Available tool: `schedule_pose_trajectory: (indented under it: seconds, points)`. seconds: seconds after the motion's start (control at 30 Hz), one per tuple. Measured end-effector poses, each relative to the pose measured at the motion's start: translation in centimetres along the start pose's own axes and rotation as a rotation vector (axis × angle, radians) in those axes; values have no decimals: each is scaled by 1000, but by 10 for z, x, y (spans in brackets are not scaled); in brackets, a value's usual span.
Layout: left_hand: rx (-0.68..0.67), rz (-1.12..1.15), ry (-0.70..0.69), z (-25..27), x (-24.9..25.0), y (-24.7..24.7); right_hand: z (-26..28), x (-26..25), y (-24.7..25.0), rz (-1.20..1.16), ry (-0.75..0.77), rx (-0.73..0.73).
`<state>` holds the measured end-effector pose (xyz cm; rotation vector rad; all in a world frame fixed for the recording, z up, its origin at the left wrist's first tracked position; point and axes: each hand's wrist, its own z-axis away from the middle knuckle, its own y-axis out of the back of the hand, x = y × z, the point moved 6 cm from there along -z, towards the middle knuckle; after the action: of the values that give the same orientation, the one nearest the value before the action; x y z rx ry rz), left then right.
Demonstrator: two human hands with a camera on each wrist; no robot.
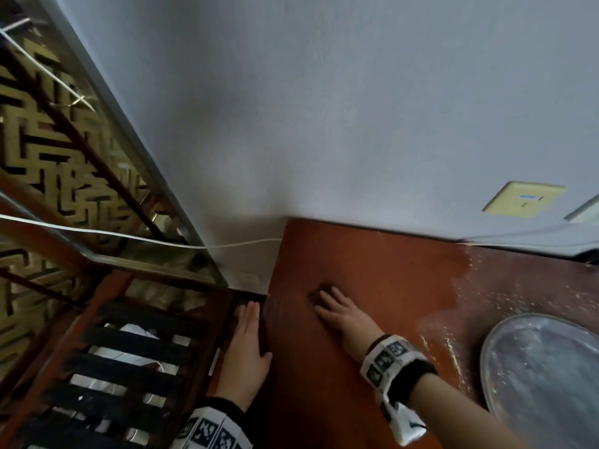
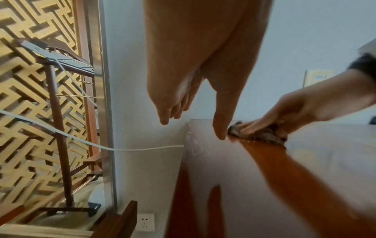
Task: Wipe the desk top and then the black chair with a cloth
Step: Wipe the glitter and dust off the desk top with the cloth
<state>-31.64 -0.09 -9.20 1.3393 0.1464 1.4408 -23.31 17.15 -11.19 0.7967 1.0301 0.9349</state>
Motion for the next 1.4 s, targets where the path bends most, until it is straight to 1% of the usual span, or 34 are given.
schedule_pose_trajectory:
  seconds: [0.03,0.07,0.1,0.13,0.23,0.27,0.3,0.33,0.37,0.43,0.47,0.5,0.53,0.57,0.6,0.67,0.7,0.73,0.77,0.87,0.9,0.93,0.97,1.0,1.07,1.13,1.17,1.2,1.23,1.27,1.3,1.37,1.4]
  points:
    - [8,-9,-15,3,2,1,9,-24,-9,39,136,-47]
    - [16,-19,-28,6,3,1,15,-37,-15,84,258,-44]
    - [17,-22,-37,9,3,2,17,-35,-13,111,315,15]
    - [17,-17,-42,13,3,3,17,-18,-7,87,249,79]
    - [25,3,-43,26,-1,6,27,56,5,-66,-241,120]
    - [21,6,-41,30,-2,6,31,64,6,-90,-344,134]
    - [17,6,-35,33,-4,5,31,57,3,-93,-378,136]
    - [9,5,-29,36,-7,4,30,37,-3,-71,-322,121]
    - [-5,4,-26,39,-8,2,31,9,-9,-59,-206,106]
    - [-47,-3,-29,43,-8,-5,45,-52,-27,-55,95,98]
    - [-74,-15,-32,45,-8,-9,56,-70,-36,-42,172,44]
    - [-106,-25,-34,48,-7,-14,66,-73,-43,-20,183,-16]
    - [-142,-26,-40,51,-6,-19,73,-63,-44,-43,147,-30]
    - [-180,-17,-46,55,-4,-24,75,-45,-40,-65,82,-1]
    - [-212,-10,-45,58,-3,-29,76,-23,-32,-76,-27,51]
    - [-245,-19,-32,63,-3,-35,80,18,-19,-68,-295,106]
    - [-244,-29,-29,64,-4,-36,81,28,-17,-73,-375,113]
    - [-239,-44,-30,64,-5,-38,80,26,-17,-72,-397,89]
    - [-238,-64,-36,65,-5,-40,80,11,-20,-58,-357,41]
    - [-249,-105,-63,68,-1,-44,89,-57,-47,14,-4,-97]
    - [-255,-109,-73,69,1,-46,93,-64,-54,16,56,-98]
    - [-264,-112,-80,70,4,-47,96,-55,-56,10,53,-70]
    - [-272,-114,-83,71,7,-48,97,-34,-52,9,-10,-44]
    - [-274,-112,-84,72,9,-49,98,-7,-44,6,-112,-2]
    - [-275,-109,-88,74,16,-54,108,51,-26,12,-354,58]
    - [-285,-109,-97,77,26,-61,123,94,-16,-2,-536,36]
    - [-299,-105,-100,80,32,-67,131,106,-13,-24,-599,28]
    - [-311,-97,-108,82,38,-73,136,111,-13,-33,-631,24]
    - [-317,-87,-115,84,44,-80,138,107,-14,-30,-629,20]
    - [-320,-78,-120,87,50,-85,138,97,-17,-11,-578,20]
    - [-322,-72,-124,89,56,-89,136,80,-21,17,-484,20]
    - [-318,-68,-121,94,64,-98,138,45,-35,69,-269,-39]
    - [-314,-72,-118,97,65,-100,139,40,-39,79,-217,-65]
